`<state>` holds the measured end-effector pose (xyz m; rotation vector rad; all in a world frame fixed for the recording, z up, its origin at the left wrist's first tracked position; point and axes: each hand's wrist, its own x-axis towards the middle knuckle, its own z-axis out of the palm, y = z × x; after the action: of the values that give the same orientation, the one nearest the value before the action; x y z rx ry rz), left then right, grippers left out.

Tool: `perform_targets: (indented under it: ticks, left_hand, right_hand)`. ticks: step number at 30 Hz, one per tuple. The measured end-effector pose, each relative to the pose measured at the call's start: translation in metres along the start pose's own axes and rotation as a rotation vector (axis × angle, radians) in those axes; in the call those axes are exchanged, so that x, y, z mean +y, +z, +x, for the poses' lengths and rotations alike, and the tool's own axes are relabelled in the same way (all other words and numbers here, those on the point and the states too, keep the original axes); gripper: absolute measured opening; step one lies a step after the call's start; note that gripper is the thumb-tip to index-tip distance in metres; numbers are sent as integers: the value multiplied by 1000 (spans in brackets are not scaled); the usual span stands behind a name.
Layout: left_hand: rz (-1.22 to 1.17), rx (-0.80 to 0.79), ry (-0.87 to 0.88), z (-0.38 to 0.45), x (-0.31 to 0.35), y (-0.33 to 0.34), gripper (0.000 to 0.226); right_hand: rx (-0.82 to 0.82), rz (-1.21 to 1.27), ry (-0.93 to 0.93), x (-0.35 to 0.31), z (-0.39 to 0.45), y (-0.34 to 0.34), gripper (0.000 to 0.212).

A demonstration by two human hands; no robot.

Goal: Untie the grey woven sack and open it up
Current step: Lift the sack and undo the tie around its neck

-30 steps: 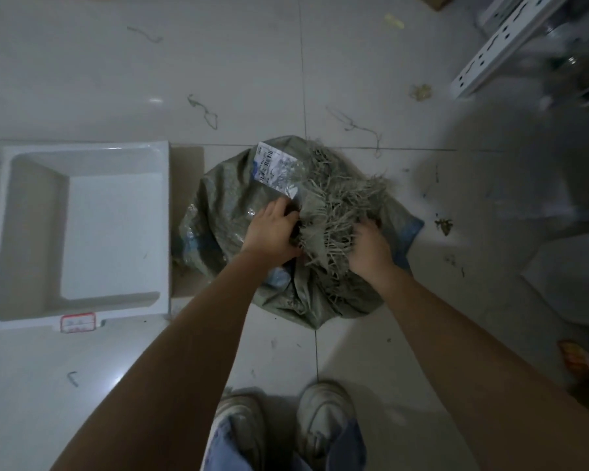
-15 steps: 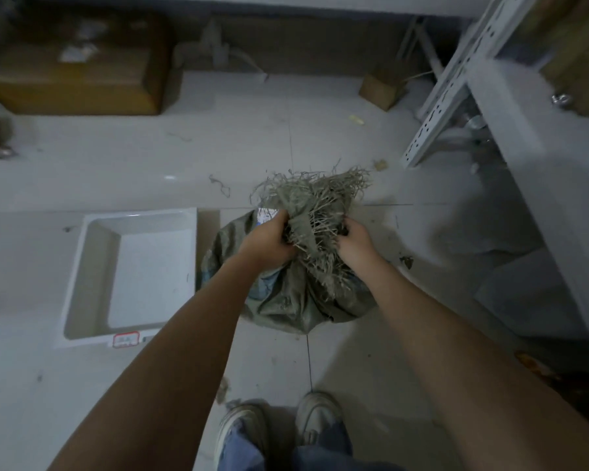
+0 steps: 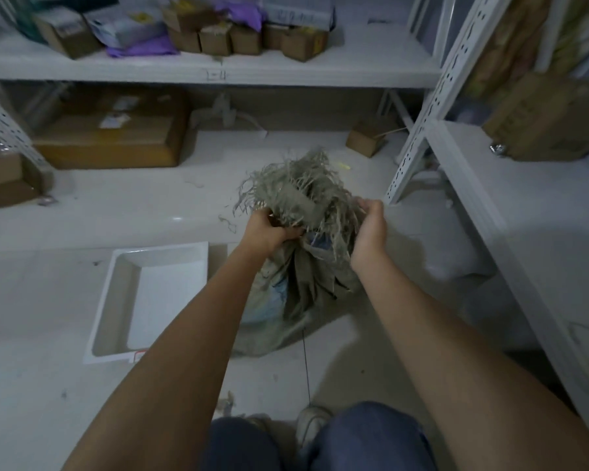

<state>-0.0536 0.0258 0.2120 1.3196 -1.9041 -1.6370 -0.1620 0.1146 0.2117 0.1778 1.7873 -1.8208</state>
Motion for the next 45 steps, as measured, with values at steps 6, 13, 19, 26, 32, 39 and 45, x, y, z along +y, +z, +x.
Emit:
perform_targets:
  ticks: [6, 13, 19, 26, 32, 39, 45]
  left_hand:
    - [-259, 116, -72, -21, 17, -4, 42]
    - [-463, 182, -154, -40, 12, -1, 64]
    - [-533, 174, -151, -38, 18, 1, 42]
    - [-339, 87, -29, -36, 31, 5, 27]
    - [-89, -39, 199, -45, 33, -6, 29]
    - [42, -60, 387, -50, 30, -16, 46]
    - [-146, 49, 346, -41, 26, -24, 33]
  right_hand:
    - [280, 90, -43, -7, -39, -15, 17]
    - [2, -322, 52, 4, -56, -18, 47]
    - [-19, -973, -414, -4, -61, -13, 64]
    - [-374, -926, -473, -7, -52, 4, 78]
    - [-653, -776, -446, -21, -42, -13, 69]
    - [-587, -747, -610, -15, -36, -11, 19]
    - [-584, -570, -579, -23, -39, -13, 19]
